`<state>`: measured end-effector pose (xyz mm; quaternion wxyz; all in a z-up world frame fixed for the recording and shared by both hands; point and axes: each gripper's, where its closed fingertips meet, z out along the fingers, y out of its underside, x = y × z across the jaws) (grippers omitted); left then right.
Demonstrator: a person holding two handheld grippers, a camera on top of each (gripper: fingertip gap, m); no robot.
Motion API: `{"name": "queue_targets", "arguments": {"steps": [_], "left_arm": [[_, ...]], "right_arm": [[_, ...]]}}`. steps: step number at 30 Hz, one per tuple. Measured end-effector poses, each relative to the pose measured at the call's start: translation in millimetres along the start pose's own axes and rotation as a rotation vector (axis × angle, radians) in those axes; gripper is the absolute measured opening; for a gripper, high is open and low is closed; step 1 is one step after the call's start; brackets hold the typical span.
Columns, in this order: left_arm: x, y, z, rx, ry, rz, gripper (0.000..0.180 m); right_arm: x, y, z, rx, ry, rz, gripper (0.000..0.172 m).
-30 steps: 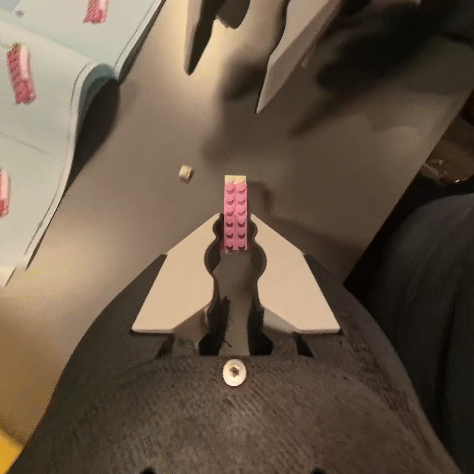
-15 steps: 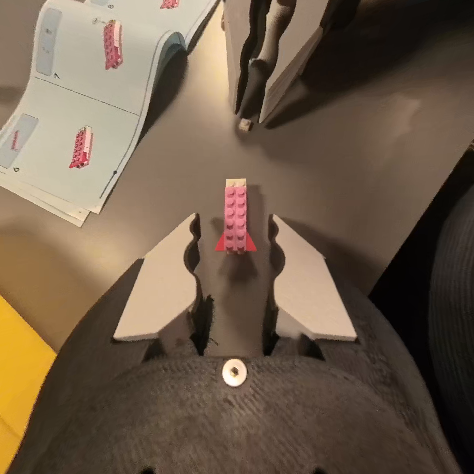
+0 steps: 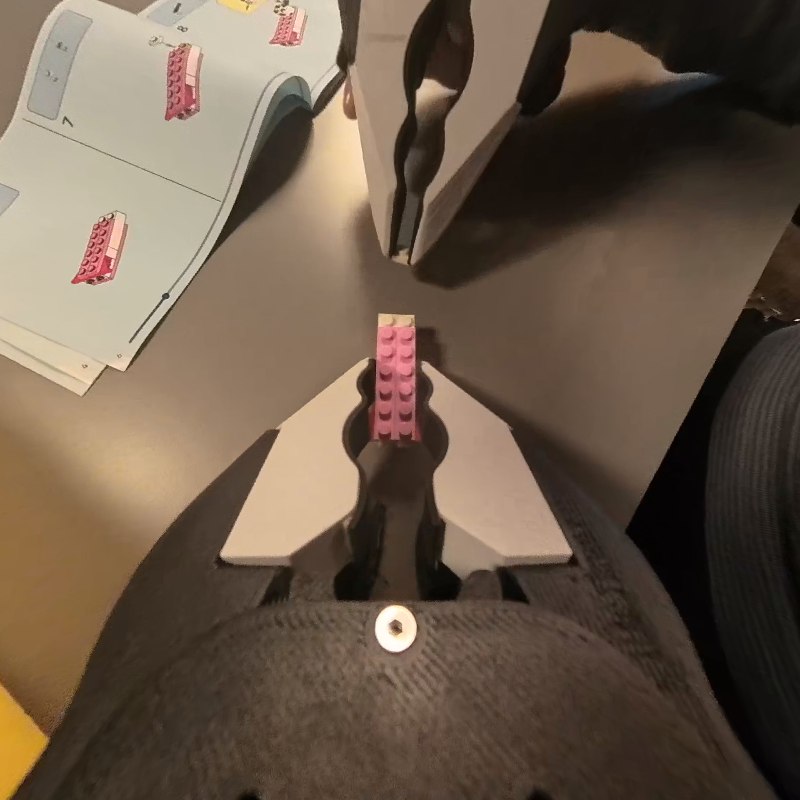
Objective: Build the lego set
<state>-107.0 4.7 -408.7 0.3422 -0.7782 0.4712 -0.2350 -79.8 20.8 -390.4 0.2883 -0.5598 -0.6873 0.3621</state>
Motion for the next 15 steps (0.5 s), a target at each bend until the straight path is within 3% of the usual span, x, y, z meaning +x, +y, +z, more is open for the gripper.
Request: {"name": "queue_targets", "arguments": {"steps": [15], "left_arm": [[9.0,-3.6,-3.2,0.034,0.076,0.038,0.017]], "right_arm": [[-12.3,-20.5,20.3,-0.022,-0.085,-0.134,0.005]]}}
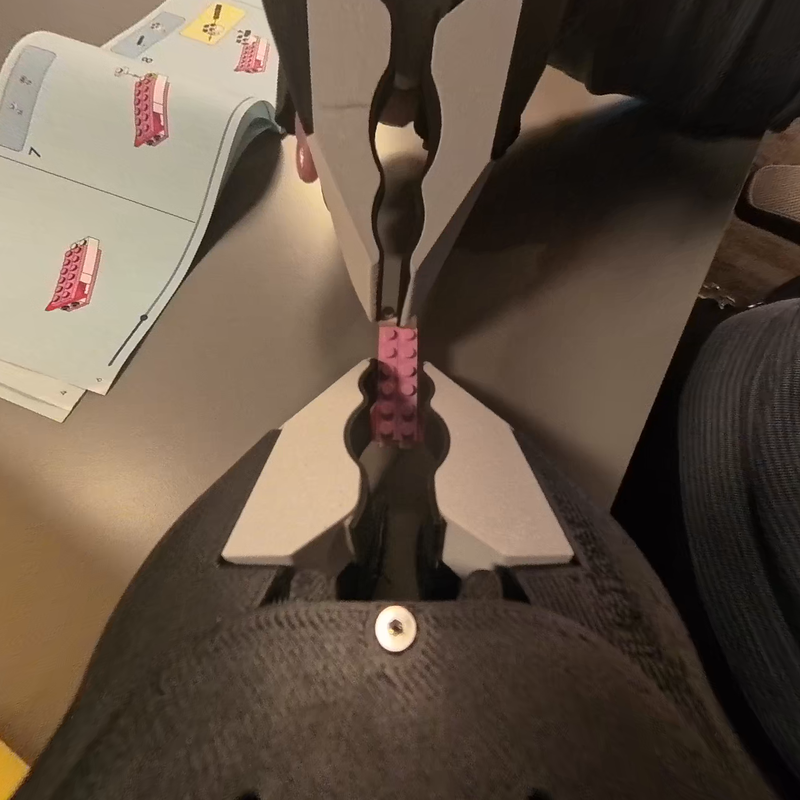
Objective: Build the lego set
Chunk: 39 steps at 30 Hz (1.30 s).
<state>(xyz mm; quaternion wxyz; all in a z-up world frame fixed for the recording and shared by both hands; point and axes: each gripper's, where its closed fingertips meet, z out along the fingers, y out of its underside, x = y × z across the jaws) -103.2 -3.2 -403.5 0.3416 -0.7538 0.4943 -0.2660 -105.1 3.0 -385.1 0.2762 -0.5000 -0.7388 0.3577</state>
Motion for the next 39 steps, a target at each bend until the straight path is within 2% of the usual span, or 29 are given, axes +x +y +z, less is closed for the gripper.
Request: {"name": "queue_targets", "arguments": {"steps": [20,22,26,27,30,33,35,36,37,39], "left_arm": [[2.3,-2.3,-1.3,0.018,0.010,0.020,0.017],[2.5,-3.4,-2.0,0.027,0.012,0.020,0.017],[-0.2,-8.3,-4.9,0.063,0.013,-0.001,0.017],[-1.4,-10.2,-6.0,0.077,0.014,-0.010,0.017],[-4.9,-15.1,-9.4,0.113,0.019,-0.030,0.017],[-13.4,-13.5,-11.7,0.107,-0.019,-0.028,0.017],[-18.4,-11.3,-14.6,0.097,-0.046,-0.032,0.017],[-20.1,-10.1,-16.5,0.091,-0.061,-0.031,0.017],[-22.0,-8.4,-18.3,0.081,-0.080,-0.026,0.017],[-23.4,-4.3,-21.1,0.057,-0.111,-0.012,0.017]], "right_arm": [[-1.8,-1.8,-1.9,0.019,-0.028,0.047,0.009],[-1.1,-3.4,-3.2,0.028,-0.023,0.053,0.016],[-1.5,-17.1,-14.1,0.085,0.028,0.024,0.044],[-1.4,-18.6,-16.7,0.086,0.065,-0.005,0.052],[-2.6,-17.6,-17.0,0.068,0.213,-0.142,0.064],[-7.4,-5.5,-12.6,0.022,0.294,-0.197,0.064],[-14.5,2.9,-9.8,0.027,0.238,-0.057,0.063],[-18.8,4.8,-9.0,0.037,0.199,0.012,0.060],[-25.2,5.6,-7.6,0.037,0.154,0.068,0.049],[-30.0,7.4,-2.7,0.007,0.144,0.138,0.036]]}}
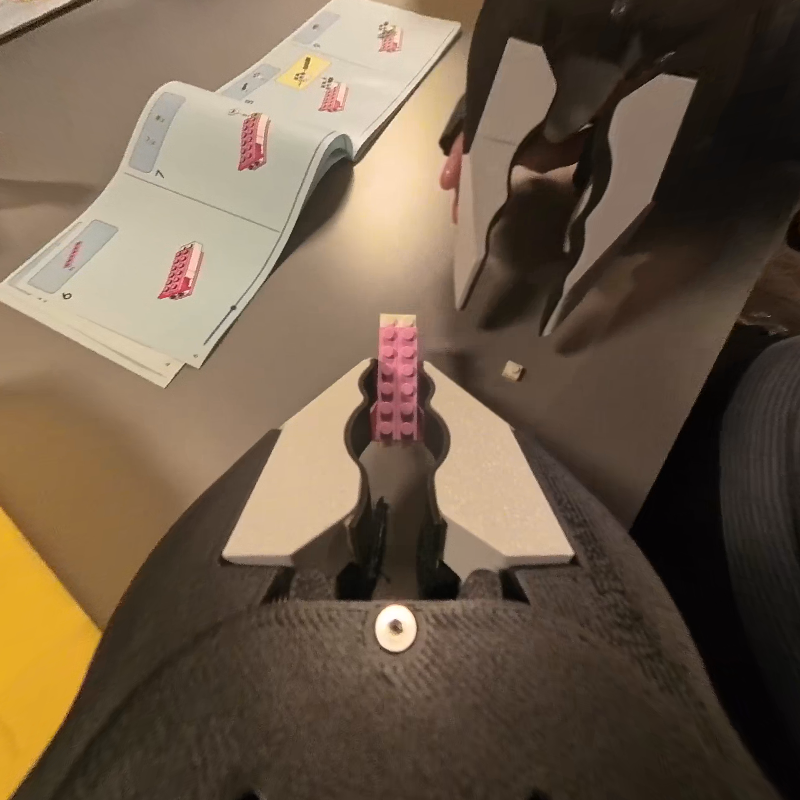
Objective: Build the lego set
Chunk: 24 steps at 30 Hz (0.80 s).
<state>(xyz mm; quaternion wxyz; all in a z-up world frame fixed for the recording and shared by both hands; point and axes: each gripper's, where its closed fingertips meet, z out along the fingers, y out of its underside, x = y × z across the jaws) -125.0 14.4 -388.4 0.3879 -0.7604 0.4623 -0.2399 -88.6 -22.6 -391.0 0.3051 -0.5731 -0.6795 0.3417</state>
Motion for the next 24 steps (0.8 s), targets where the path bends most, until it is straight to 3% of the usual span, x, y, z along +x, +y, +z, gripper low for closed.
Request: {"name": "queue_targets", "arguments": {"steps": [2,5,11,17,21,24], "left_arm": [[1.9,3.0,-1.6,-0.012,-0.008,0.007,0.017],[5.2,7.9,-1.6,-0.028,-0.010,0.013,0.017],[10.2,12.4,2.0,-0.035,0.008,0.016,0.017],[16.1,10.0,2.7,-0.023,0.037,0.031,0.017],[31.4,2.9,2.5,0.008,0.109,0.086,0.017],[45.1,-2.9,1.4,0.032,0.167,0.138,0.016]], "right_arm": [[-11.5,3.5,7.2,-0.047,-0.027,0.041,0.026],[-22.6,5.5,17.1,-0.078,-0.042,0.044,0.025],[-17.2,4.4,21.2,-0.086,-0.008,0.029,0.006],[-13.8,2.6,15.5,-0.101,-0.012,-0.025,0.006],[-0.3,-25.6,-6.2,-0.005,0.000,-0.059,0.005],[-0.1,-28.4,-10.4,-0.035,-0.042,-0.091,0.005]]}}
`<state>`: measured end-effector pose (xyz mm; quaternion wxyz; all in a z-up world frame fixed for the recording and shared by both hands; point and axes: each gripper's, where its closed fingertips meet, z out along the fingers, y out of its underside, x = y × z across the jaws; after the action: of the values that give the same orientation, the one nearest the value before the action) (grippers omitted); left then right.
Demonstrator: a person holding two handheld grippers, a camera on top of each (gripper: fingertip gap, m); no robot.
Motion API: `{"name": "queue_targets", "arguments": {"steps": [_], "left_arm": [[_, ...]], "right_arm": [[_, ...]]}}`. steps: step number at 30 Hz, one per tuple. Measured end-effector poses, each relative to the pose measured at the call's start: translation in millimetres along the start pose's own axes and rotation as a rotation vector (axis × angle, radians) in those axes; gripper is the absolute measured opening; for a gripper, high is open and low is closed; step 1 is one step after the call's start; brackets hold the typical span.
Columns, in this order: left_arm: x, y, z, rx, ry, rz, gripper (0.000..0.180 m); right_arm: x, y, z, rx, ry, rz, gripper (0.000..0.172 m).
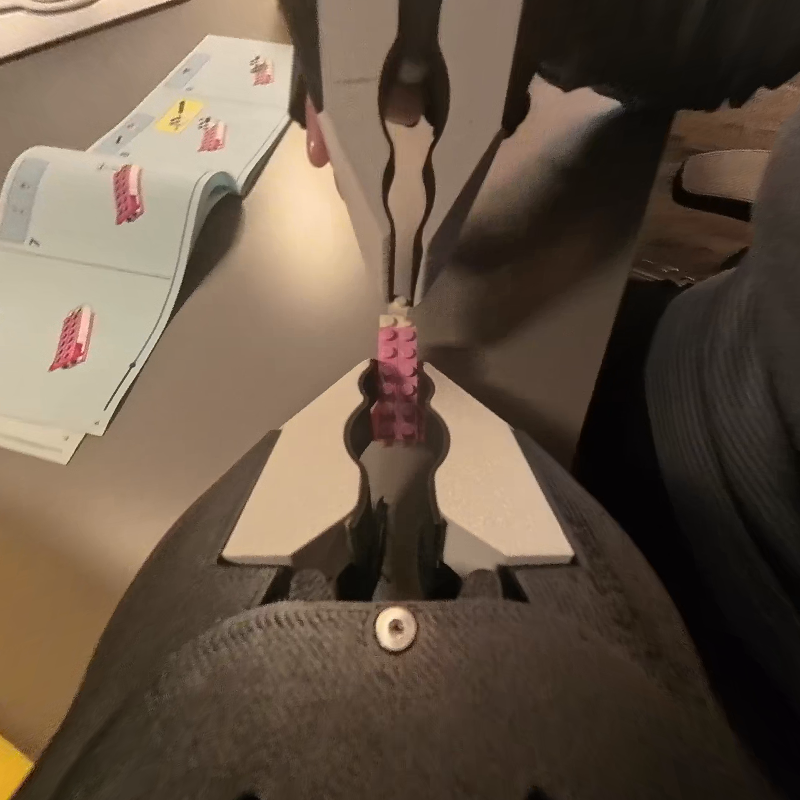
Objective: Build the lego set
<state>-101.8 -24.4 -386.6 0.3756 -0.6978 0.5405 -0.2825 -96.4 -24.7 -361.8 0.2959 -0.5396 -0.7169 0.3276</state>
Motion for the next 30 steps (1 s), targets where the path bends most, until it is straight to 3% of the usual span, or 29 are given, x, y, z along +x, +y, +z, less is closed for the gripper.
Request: {"name": "queue_targets", "arguments": {"steps": [30], "left_arm": [[12.9,-10.4,-1.7,0.058,0.063,0.058,0.017]], "right_arm": [[-9.0,-2.1,-2.9,-0.079,-0.099,-0.059,0.006]]}}
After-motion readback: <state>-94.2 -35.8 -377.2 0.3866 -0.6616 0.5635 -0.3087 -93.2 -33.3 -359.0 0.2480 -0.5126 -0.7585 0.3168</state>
